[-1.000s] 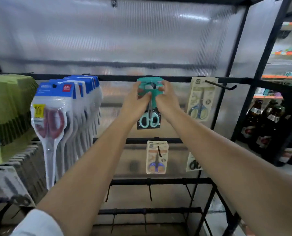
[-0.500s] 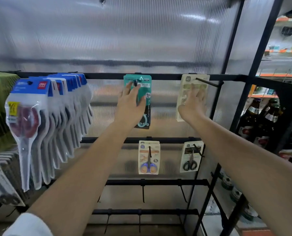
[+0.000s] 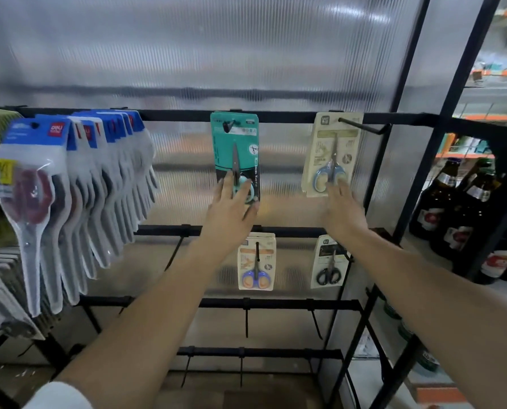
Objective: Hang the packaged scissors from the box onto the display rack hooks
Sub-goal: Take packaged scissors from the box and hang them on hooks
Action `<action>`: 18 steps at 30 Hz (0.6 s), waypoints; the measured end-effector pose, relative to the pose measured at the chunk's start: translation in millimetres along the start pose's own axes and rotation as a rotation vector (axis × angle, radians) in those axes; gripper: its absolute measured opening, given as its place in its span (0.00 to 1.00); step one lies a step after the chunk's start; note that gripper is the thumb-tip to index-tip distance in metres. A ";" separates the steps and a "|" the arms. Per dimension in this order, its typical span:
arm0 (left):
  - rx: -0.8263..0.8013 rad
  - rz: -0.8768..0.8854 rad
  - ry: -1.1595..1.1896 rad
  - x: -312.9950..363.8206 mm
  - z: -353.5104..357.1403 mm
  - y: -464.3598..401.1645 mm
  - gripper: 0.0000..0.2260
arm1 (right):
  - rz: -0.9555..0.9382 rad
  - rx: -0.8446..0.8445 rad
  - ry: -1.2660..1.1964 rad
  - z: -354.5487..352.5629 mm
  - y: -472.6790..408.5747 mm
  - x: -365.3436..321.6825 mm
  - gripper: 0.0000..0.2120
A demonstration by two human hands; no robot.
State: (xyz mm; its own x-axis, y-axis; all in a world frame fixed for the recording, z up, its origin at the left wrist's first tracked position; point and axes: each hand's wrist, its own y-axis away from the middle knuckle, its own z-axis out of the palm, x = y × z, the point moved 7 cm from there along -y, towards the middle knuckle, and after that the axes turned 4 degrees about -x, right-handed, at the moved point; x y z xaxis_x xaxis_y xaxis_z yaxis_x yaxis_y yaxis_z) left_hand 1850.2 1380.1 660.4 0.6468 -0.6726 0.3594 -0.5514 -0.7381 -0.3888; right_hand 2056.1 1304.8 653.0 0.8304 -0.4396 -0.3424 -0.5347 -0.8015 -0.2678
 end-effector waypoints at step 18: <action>-0.073 -0.186 -0.088 -21.3 96.6 9.3 0.23 | 0.157 -0.374 0.114 104.6 6.0 66.9 0.19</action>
State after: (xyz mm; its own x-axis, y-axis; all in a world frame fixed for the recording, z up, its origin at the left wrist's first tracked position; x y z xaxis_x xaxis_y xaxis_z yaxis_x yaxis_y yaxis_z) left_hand 1882.2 1392.7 567.2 0.7827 -0.5194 0.3430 -0.4526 -0.8532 -0.2593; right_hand 2092.0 1312.9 534.3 0.7667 -0.5932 -0.2455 -0.5796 -0.8040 0.1326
